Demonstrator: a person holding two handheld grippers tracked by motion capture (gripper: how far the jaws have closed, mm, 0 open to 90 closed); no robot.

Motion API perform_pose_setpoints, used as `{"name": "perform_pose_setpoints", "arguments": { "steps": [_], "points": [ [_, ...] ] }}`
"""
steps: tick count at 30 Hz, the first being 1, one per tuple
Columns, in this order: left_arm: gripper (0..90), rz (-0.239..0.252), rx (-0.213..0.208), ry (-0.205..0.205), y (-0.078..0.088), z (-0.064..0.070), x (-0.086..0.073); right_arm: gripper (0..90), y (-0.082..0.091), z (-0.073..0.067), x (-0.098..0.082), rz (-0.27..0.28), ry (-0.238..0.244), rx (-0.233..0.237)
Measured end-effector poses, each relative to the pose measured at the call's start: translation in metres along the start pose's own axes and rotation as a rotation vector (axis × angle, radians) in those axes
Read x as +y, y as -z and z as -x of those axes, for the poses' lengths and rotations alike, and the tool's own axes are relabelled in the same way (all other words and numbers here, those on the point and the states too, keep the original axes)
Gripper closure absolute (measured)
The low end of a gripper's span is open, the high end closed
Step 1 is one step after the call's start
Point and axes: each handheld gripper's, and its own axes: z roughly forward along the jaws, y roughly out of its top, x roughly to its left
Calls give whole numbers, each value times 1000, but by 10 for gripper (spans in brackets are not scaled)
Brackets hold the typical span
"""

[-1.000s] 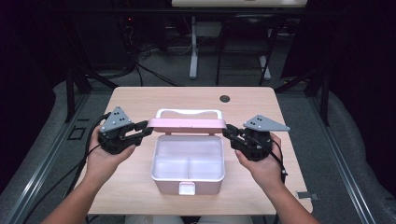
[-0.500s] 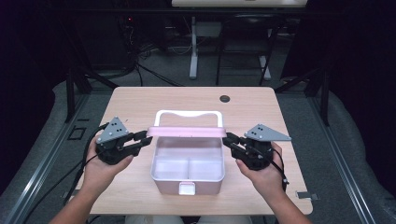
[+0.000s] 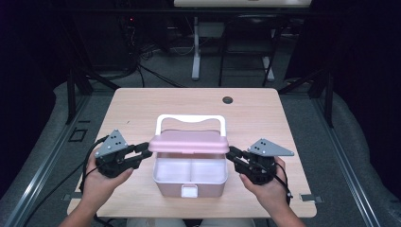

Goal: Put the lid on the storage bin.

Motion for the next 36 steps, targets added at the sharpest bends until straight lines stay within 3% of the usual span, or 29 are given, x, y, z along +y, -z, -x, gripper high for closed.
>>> {"name": "perform_pose_setpoints", "arguments": {
  "steps": [6, 20, 25, 36],
  "points": [
    [715, -18, 14, -28, -1, 6, -9, 767, 1, 0, -13, -5, -7, 21],
    [711, -37, 2, -22, -1, 11, -29, 758, 1, 2, -33, -37, -20, 48],
    [710, -48, -3, -13, -2, 11, -34, 758, 2, 0, -37, -47, -3, 45],
    [701, -68, -15, 1, -3, 12, -41, 734, 7, 2, -43, -66, -16, 50]
  ]
}}
